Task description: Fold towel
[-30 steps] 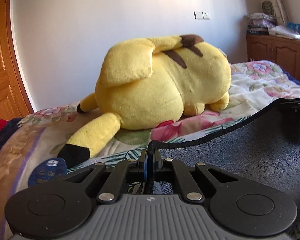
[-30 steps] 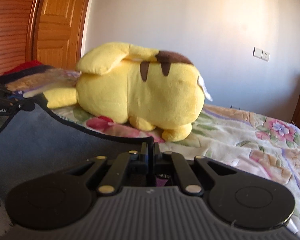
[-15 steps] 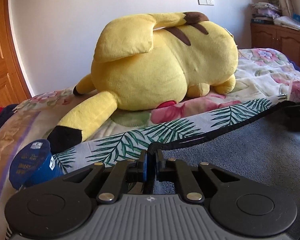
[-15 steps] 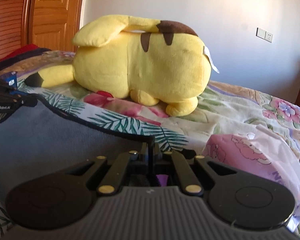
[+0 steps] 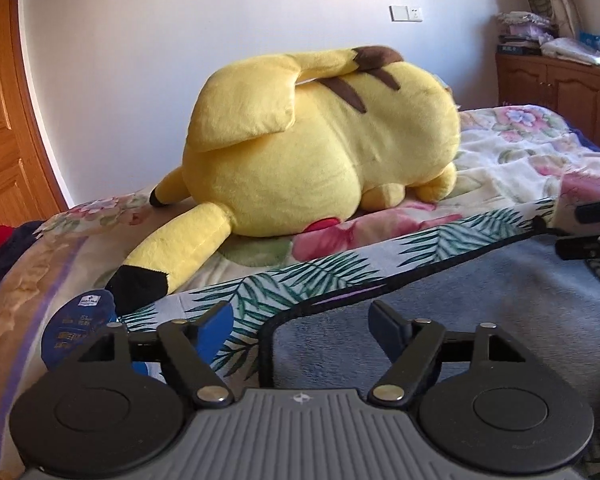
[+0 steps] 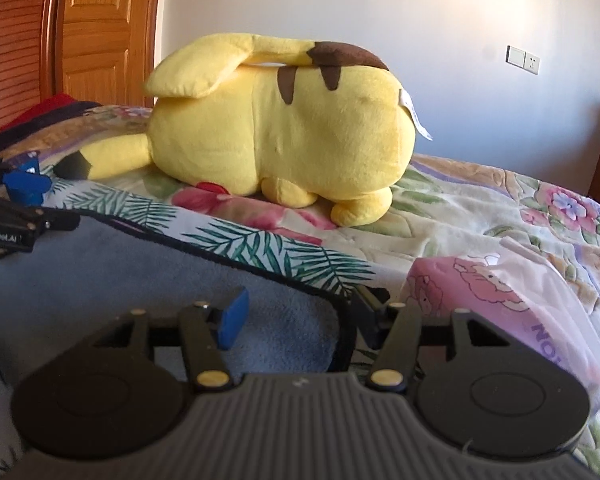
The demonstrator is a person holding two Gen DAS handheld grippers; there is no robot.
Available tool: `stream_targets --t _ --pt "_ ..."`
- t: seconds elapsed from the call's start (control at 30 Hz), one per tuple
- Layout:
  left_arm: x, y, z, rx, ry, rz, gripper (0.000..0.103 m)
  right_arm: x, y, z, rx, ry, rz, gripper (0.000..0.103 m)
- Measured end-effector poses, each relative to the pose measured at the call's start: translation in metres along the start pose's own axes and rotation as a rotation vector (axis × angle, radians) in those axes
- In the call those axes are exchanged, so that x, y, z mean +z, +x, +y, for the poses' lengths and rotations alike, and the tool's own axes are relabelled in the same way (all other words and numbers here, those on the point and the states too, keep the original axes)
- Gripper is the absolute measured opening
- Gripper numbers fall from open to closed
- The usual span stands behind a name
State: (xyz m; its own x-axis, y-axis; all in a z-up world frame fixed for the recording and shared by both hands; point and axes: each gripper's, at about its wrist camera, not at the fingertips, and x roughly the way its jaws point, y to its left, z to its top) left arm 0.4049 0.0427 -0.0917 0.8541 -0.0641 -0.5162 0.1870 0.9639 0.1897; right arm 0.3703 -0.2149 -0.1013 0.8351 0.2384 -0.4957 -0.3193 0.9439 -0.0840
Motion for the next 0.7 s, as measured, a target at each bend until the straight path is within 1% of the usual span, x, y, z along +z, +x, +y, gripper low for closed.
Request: stream_targets --t 0.07,0.13,0.33,0.43,0.7 --pt "0.002 -0.008 -0.003 -0.001 -0.013 0.0 0.084 0.003 -0.006 0.001 0.01 0.017 0.007 0.057" --pt "0.004 -0.018 -0.005 -0.007 -0.025 -0.007 0.086 0.006 -0.014 0.004 0.017 0.02 0.008 0.057" --pt "0.007 -0.055 -0.013 -0.024 -0.037 -0.015 0.089 0.013 -0.043 0.008 0.033 0.056 0.003 0.057" --pt "0.008 -0.073 -0.015 -0.021 -0.038 -0.013 0.089 0.016 -0.059 0.008 0.04 0.084 0.002 0.057" --pt "0.015 -0.123 -0.021 -0.018 -0.038 -0.017 0.089 0.028 -0.104 0.01 0.027 0.097 -0.015 0.057"
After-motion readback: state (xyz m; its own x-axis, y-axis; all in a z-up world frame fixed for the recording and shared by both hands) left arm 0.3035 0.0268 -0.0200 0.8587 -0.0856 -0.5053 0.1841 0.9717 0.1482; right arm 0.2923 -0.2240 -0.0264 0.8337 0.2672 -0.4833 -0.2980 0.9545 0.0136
